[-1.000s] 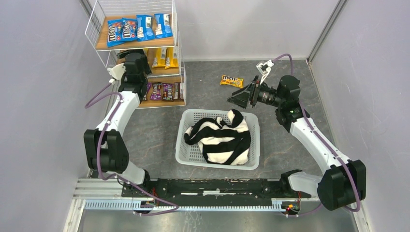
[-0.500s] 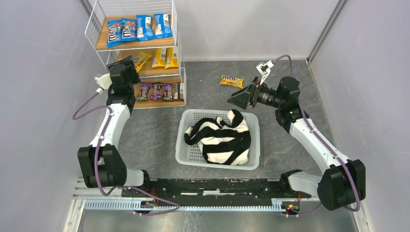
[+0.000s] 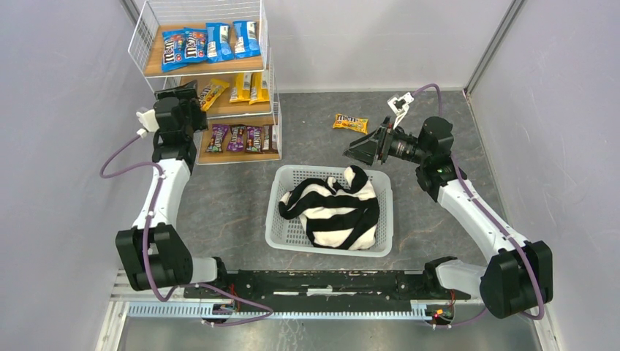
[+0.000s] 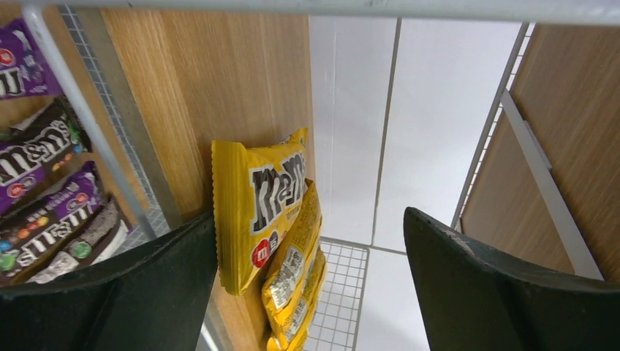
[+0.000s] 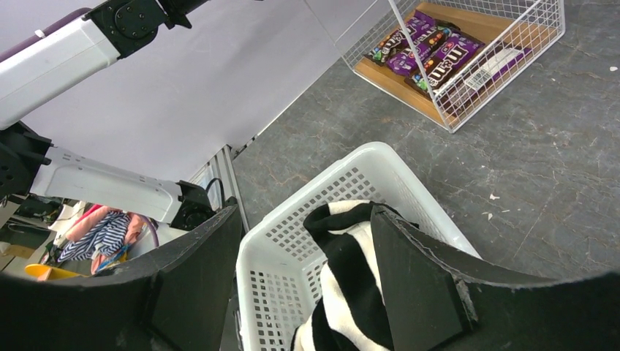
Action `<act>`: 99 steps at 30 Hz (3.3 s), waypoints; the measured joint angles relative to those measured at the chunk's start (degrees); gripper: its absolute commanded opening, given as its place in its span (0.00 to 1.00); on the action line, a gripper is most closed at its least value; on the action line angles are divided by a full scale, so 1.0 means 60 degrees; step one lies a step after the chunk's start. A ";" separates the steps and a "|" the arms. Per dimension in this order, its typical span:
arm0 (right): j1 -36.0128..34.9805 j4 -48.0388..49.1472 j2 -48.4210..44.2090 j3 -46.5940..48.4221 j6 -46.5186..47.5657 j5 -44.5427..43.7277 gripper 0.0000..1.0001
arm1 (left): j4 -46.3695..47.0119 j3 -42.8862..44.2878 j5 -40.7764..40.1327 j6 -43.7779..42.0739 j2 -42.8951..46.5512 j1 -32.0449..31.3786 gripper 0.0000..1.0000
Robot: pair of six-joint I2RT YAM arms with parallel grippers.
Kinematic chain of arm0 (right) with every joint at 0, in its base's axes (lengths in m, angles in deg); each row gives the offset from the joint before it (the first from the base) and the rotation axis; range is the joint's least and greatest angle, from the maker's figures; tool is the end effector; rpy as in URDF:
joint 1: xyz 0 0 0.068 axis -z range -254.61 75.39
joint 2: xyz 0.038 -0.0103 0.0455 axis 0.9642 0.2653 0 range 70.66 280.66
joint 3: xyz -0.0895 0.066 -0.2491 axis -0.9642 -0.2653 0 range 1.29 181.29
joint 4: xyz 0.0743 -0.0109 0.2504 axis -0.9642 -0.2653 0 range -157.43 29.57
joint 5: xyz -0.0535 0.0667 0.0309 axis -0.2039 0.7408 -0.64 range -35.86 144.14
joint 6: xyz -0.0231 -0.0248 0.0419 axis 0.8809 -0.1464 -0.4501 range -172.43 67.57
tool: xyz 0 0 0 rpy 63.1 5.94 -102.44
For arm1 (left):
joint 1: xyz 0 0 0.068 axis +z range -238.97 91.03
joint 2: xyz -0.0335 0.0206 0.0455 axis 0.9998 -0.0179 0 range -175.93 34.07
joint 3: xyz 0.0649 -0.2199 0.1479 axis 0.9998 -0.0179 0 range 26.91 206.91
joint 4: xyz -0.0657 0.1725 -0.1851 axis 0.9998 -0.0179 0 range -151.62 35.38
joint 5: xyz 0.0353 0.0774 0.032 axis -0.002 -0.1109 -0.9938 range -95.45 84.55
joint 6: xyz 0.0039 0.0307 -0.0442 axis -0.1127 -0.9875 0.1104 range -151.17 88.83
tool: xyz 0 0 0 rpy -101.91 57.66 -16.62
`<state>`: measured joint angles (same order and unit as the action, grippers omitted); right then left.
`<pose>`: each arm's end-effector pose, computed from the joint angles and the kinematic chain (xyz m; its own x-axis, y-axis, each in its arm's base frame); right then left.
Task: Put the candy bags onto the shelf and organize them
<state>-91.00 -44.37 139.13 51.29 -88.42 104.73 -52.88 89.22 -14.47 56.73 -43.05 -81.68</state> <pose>0.2522 0.1028 0.3343 -0.5731 0.2204 -0.7893 -0.7204 0.3238 0.6134 0.3163 0.0461 0.3415 0.2684 -0.9607 -0.0711 -0.2343 0.0065 -0.9721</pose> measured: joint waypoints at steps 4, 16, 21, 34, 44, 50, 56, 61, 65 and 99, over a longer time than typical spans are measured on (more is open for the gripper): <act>0.0000 0.0051 0.0004 -0.0007 -0.0029 0.0029 0.73 | -0.0386 0.0120 0.0364 -0.0477 0.0080 0.0299 0.87; 0.0000 0.0215 0.0029 -0.0197 -0.0127 0.0073 0.73 | -0.1224 0.0153 0.0809 -0.1395 0.0080 0.0525 0.36; 0.0000 0.0248 0.0029 -0.0197 -0.0142 0.0073 0.73 | -0.1344 0.0138 0.1035 -0.1515 0.0058 0.0521 0.26; 0.0000 0.0459 0.0066 -0.0346 -0.0284 0.0073 0.73 | -0.0984 0.0284 0.0856 -0.1333 -0.0342 -0.0288 0.22; 0.0000 0.0463 0.0146 -0.0357 -0.0284 0.0073 0.73 | -0.0987 0.0324 -0.0270 -0.0506 -0.0412 -0.0794 0.22; 0.0000 0.0477 0.0164 -0.0372 -0.0280 0.0073 0.73 | -0.0998 0.0324 -0.0980 0.0051 -0.0386 -0.0801 0.22; 0.0000 0.0597 0.0313 -0.0401 -0.0317 0.0073 0.73 | -0.0991 0.0448 -0.1005 0.0466 -0.0601 -0.0980 0.27; 0.0000 0.0605 0.0313 -0.0499 -0.0321 0.0073 0.73 | -0.0991 0.0470 -0.1290 0.0834 -0.0656 -0.1483 0.34; 0.0000 0.0605 0.0313 -0.0503 -0.0324 0.0076 0.73 | -0.0991 0.0521 -0.1439 0.0965 -0.0659 -0.1789 0.43; 0.0000 0.0211 0.0659 -0.0685 0.0164 -0.0412 0.73 | -0.1118 -0.1100 0.1504 -0.2371 0.1093 -0.0047 0.68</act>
<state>-91.00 -43.11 143.08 47.18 -87.44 102.26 -59.59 82.61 -5.44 42.50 -36.49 -81.97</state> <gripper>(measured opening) 0.732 0.634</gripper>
